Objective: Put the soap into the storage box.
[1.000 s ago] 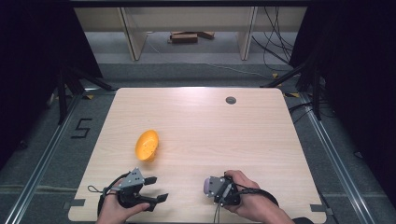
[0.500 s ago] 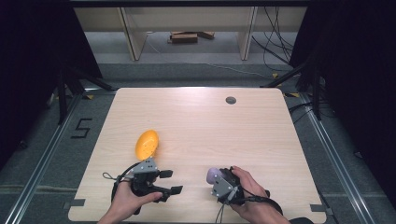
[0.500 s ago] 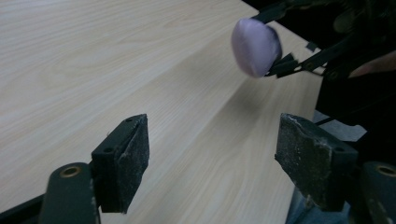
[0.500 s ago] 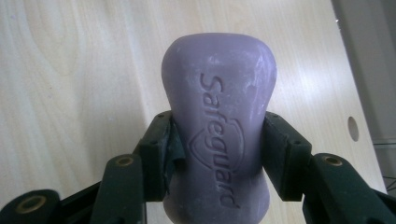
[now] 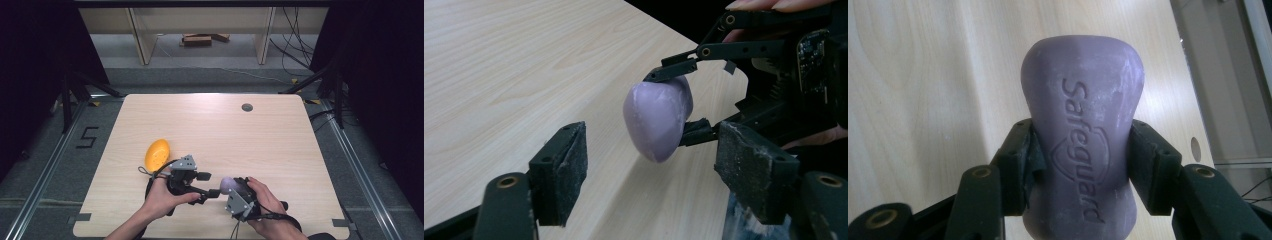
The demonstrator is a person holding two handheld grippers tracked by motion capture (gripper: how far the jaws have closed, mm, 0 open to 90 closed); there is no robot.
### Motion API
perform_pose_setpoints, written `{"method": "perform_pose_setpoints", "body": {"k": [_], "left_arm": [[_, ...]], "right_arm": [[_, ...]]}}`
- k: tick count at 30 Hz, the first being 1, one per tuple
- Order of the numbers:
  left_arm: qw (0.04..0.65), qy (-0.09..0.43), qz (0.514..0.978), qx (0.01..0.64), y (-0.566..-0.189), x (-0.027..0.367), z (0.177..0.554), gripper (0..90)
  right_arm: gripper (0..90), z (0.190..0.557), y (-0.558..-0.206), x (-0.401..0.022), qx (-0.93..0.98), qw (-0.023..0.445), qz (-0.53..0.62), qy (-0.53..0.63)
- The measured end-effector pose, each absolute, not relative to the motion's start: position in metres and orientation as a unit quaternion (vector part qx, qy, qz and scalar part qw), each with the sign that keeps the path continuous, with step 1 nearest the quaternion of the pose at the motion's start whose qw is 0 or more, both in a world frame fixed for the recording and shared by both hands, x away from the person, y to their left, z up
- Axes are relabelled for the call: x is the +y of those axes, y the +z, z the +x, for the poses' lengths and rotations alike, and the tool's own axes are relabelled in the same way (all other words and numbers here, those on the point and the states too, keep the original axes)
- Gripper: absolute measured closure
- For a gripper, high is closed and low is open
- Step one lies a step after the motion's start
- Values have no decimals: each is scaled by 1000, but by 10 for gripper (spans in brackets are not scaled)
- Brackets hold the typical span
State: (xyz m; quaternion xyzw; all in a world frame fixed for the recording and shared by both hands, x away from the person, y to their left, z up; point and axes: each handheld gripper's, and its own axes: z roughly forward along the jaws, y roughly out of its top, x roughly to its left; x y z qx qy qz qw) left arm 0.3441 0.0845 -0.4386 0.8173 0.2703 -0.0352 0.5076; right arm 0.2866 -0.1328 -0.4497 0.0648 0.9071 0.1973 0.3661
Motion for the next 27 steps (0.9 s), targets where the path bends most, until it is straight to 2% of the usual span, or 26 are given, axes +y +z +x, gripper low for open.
{"method": "perform_pose_setpoints", "body": {"k": [12, 13, 18, 27], "left_arm": [[517, -58, 801, 297, -437, 61, 350, 374], [515, -56, 801, 300, -437, 60, 352, 379], [508, -62, 806, 297, -439, 52, 351, 389], [500, -62, 806, 310, -444, 46, 353, 462]], "right_arm": [[501, 289, -446, -133, 896, 399, 28, 195], [501, 287, -448, -133, 897, 389, 44, 204], [501, 288, -447, -133, 895, 397, 39, 198], [501, 286, -447, -132, 893, 398, 48, 204]]}}
